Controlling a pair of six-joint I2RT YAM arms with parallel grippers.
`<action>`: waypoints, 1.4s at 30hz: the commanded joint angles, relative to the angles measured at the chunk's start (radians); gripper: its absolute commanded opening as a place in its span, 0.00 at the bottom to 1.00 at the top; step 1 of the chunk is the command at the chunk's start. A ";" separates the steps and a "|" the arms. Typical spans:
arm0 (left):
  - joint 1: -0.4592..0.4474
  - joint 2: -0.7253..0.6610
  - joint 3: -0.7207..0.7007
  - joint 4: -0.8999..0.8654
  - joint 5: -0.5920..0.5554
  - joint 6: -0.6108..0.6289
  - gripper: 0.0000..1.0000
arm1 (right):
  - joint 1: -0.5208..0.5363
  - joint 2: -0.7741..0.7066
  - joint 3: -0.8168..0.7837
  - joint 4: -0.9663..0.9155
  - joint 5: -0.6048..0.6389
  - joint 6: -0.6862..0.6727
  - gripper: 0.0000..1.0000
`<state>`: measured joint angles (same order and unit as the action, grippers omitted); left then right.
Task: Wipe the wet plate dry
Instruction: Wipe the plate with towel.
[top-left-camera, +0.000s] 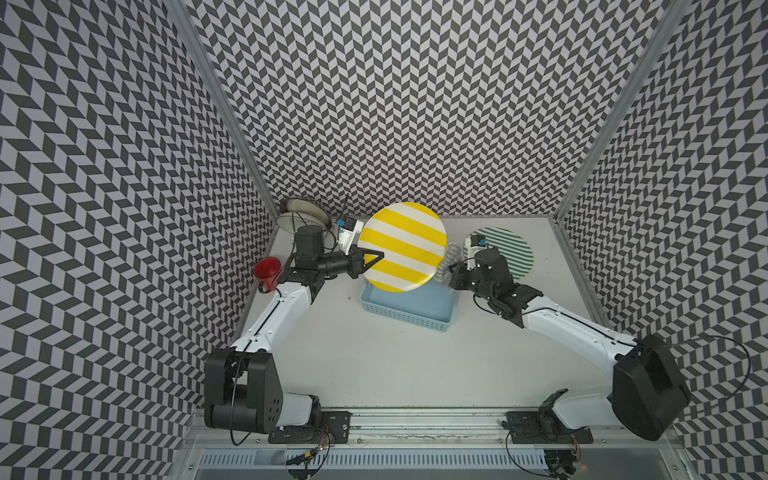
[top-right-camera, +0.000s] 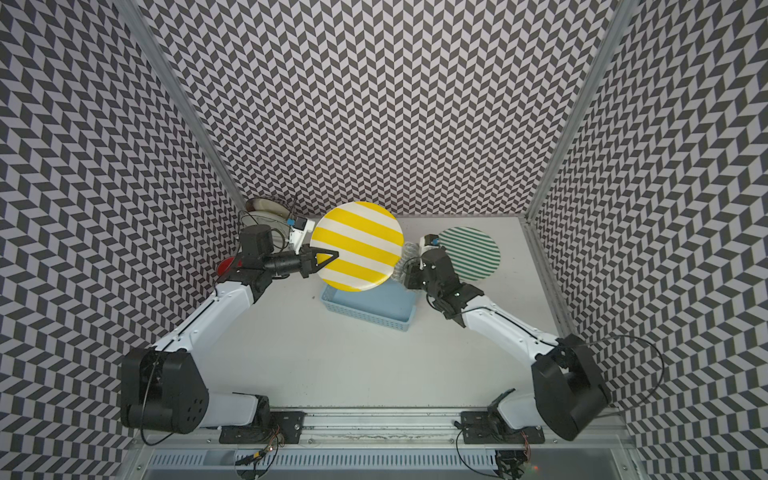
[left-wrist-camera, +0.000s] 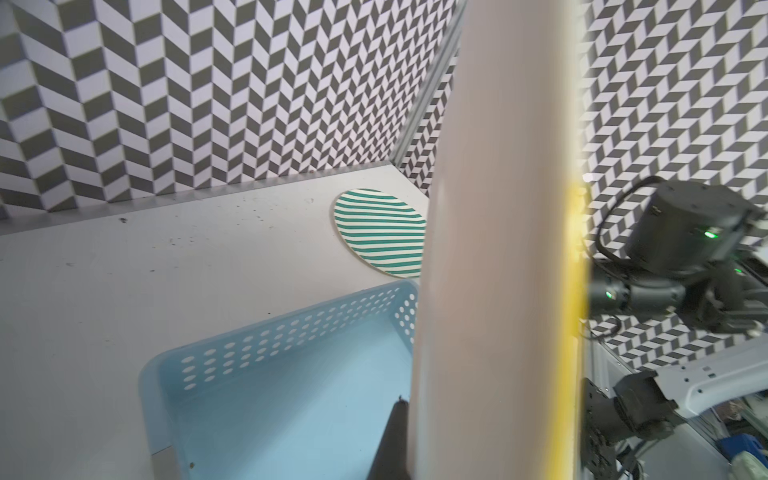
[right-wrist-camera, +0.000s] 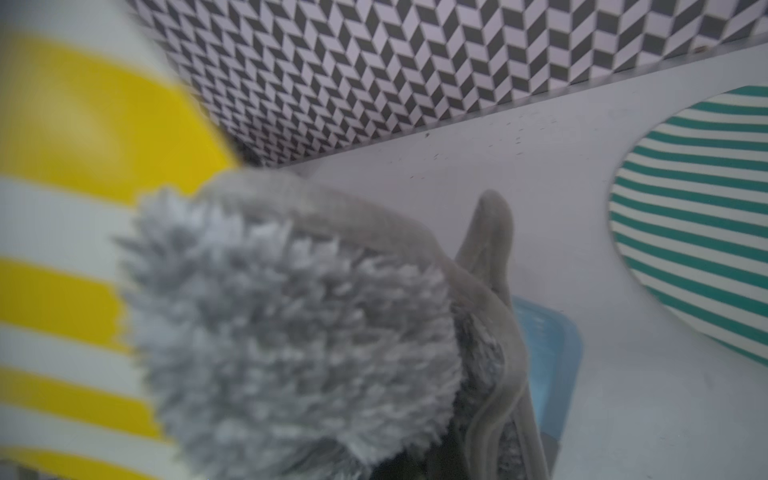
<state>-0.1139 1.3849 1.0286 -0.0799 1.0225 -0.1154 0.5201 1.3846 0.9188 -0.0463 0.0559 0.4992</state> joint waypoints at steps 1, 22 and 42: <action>-0.013 -0.045 0.038 0.002 0.126 0.020 0.00 | -0.064 -0.048 0.006 -0.021 0.005 0.013 0.00; -0.139 0.020 0.403 -1.167 0.003 1.261 0.00 | -0.232 -0.169 -0.084 0.331 -0.797 -0.049 0.00; -0.377 0.014 0.334 -1.127 -0.055 1.192 0.00 | 0.037 0.099 0.127 0.114 -1.298 -0.376 0.00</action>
<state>-0.4774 1.4075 1.3579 -1.2167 0.9340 1.1011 0.5392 1.4635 1.0187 0.1261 -1.1721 0.2199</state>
